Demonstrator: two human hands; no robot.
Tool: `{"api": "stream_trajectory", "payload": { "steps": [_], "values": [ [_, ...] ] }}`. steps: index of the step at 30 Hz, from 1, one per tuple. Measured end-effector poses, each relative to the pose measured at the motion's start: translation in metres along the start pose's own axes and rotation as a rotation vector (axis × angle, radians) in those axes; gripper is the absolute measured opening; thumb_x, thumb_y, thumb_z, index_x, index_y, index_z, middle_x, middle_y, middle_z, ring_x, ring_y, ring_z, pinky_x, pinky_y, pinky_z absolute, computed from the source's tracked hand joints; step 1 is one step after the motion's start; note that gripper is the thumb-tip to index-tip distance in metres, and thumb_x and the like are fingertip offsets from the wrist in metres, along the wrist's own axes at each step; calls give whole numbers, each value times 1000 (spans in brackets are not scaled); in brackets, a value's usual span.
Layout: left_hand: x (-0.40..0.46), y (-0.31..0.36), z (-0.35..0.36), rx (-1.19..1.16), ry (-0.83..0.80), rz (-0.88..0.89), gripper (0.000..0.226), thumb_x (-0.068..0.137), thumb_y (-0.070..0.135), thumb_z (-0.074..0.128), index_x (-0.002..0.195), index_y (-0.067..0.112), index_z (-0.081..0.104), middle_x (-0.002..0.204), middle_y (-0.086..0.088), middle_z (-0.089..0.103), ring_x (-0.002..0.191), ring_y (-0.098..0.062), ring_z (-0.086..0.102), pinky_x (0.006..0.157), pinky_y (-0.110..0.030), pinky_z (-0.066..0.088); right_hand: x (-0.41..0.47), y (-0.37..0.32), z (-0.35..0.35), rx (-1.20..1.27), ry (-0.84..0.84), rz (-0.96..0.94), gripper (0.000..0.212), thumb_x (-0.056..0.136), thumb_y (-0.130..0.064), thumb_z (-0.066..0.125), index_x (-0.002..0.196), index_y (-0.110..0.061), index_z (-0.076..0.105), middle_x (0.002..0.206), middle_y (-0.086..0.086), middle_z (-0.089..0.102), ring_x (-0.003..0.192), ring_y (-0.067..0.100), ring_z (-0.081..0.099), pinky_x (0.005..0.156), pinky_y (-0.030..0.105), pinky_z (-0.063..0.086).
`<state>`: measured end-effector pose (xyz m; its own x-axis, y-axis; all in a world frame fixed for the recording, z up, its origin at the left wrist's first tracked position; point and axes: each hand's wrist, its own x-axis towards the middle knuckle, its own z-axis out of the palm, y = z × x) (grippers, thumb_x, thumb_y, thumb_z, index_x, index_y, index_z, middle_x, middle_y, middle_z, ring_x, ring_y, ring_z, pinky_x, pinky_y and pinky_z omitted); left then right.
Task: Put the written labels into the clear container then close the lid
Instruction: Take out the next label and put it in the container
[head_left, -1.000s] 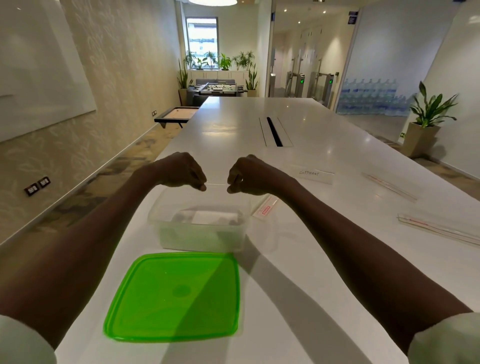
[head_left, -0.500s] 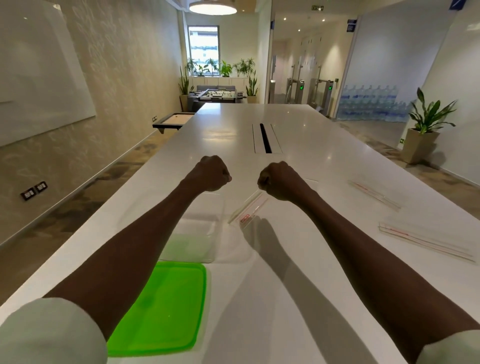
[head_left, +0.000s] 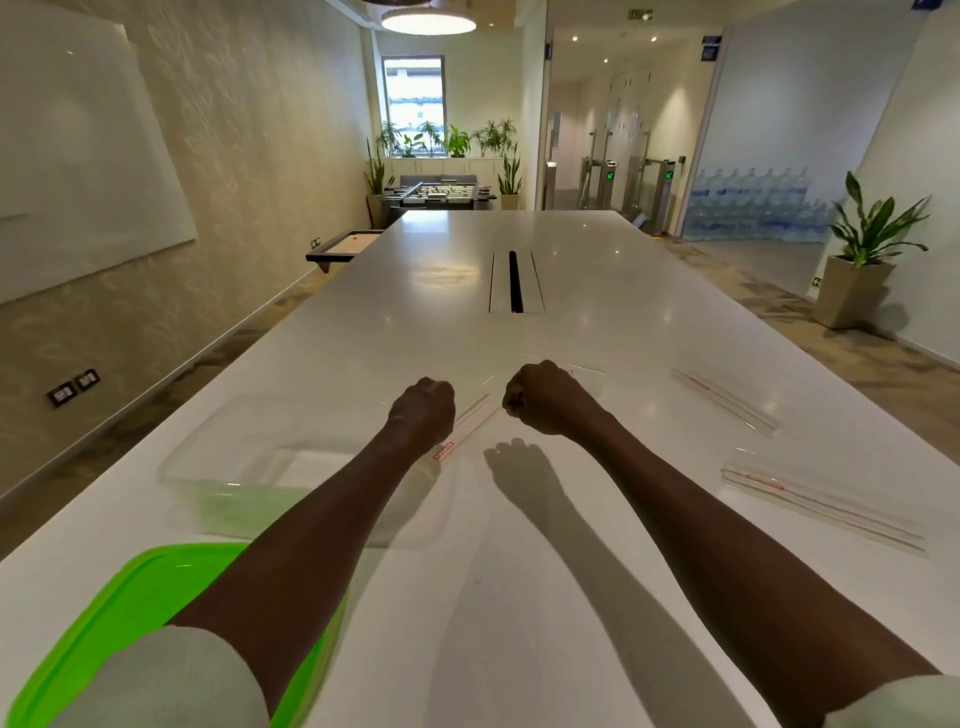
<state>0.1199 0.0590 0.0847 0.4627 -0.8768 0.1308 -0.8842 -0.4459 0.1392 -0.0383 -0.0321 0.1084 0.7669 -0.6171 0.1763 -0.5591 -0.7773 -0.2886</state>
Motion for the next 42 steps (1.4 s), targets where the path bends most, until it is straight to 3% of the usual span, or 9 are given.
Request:
{"api": "stream_trajectory", "payload": {
  "steps": [6,13,21,25,29,32,33,38,42],
  "values": [
    [-2,0,18,112,17,-56,20,85,2,50,102,4,61,110,-18,62,102,-36,64,81,-39,53,7,17,9,46,13,21,17,87,-9,62,94,-10,77,98,12,75,89,28,71,81,40,59],
    [-5,5,27,176,53,-94,12,82,0,58,90,8,63,96,-12,68,87,-29,69,64,-32,49,28,15,30,124,60,28,17,90,-13,62,98,-6,75,97,17,74,82,30,72,79,38,59],
    [-8,2,30,215,146,-61,7,89,6,56,88,8,62,95,-12,69,85,-27,69,61,-29,45,62,-3,46,262,56,57,26,89,-17,66,113,-8,71,119,16,69,108,31,66,94,38,53],
    [-10,4,31,287,173,-8,8,87,6,58,84,10,64,90,-9,70,81,-25,69,60,-29,41,71,-7,54,339,-12,137,25,90,-19,65,104,1,73,110,18,72,104,31,67,90,39,55],
    [-17,12,27,313,187,31,10,76,5,68,70,11,65,71,-8,68,62,-24,67,51,-26,37,73,-4,66,479,31,291,27,86,-20,69,99,3,71,103,19,72,97,33,69,87,40,56],
    [-24,18,26,362,268,54,31,44,4,82,42,18,54,42,0,54,33,-17,54,40,-18,26,69,-3,72,670,90,451,19,77,-6,71,90,7,71,90,22,74,87,35,72,83,47,59],
    [-24,19,28,379,278,38,32,43,6,83,42,19,54,41,1,53,33,-16,53,40,-18,24,68,-3,74,743,111,503,17,74,-1,70,88,9,71,86,23,74,83,36,73,79,49,60],
    [-24,16,47,245,259,74,14,84,18,61,69,17,61,72,-4,67,65,-26,65,53,-27,33,57,2,76,967,173,688,14,73,6,68,86,7,71,86,21,72,76,34,73,75,47,62],
    [-25,19,48,-71,367,54,34,90,44,52,83,16,71,83,-5,73,80,-29,67,62,-32,48,45,6,71,1009,161,730,16,76,10,64,91,9,67,87,20,69,73,33,73,67,46,63]
  ]
}}
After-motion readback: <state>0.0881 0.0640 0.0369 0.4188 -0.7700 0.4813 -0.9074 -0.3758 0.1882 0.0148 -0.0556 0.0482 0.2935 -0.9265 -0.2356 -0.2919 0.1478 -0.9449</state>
